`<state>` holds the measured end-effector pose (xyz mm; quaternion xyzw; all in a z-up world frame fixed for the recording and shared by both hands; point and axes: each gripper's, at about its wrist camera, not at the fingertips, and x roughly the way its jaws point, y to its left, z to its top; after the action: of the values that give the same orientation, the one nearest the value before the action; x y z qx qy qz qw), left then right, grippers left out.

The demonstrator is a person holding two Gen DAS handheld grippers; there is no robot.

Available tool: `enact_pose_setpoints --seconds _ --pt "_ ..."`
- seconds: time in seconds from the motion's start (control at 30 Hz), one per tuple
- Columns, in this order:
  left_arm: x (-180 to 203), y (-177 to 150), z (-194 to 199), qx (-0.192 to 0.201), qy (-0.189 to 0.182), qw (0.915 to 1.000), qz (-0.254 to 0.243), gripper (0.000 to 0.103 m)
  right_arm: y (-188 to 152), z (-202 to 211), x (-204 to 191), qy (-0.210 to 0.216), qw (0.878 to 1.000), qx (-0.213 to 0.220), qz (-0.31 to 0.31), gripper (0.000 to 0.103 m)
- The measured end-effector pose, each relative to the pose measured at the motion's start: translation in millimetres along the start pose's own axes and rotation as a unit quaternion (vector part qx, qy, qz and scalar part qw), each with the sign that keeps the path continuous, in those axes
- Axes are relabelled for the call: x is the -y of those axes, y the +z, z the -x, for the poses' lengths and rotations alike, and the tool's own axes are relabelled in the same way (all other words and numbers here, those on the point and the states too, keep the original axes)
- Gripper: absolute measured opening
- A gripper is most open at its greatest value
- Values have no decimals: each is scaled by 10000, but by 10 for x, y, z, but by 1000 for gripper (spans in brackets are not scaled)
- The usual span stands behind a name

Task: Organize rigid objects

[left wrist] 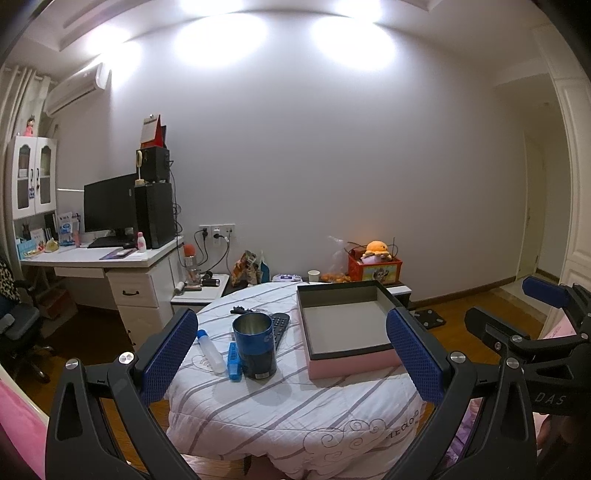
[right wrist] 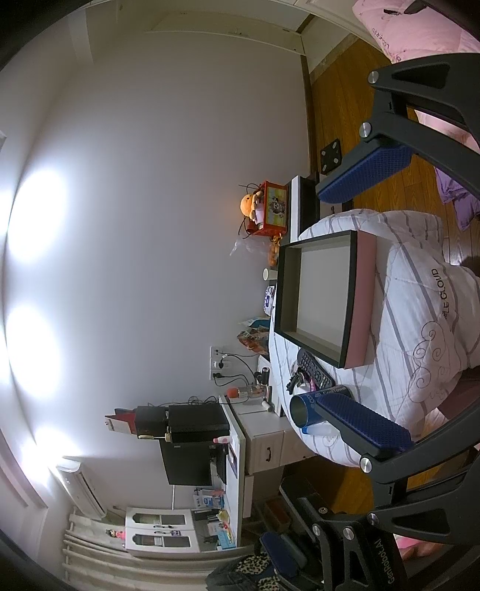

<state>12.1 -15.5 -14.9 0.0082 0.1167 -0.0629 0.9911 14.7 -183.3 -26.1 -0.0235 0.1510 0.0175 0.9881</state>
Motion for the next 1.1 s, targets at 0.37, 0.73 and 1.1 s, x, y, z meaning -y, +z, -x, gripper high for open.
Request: enact_pose_setpoints --seconds 0.37,0.73,1.1 --pt "-34 -52 -12 -81 26 9999 -70 103 -53 -51 -3 -10 9999 -99 17 103" --pt "4 -63 -92 -162 46 9998 -137 103 -71 -91 6 -20 9998 -186 9 103" --pt "23 -61 -117 -170 61 9997 -165 103 -80 -101 16 -6 9998 -197 19 103"
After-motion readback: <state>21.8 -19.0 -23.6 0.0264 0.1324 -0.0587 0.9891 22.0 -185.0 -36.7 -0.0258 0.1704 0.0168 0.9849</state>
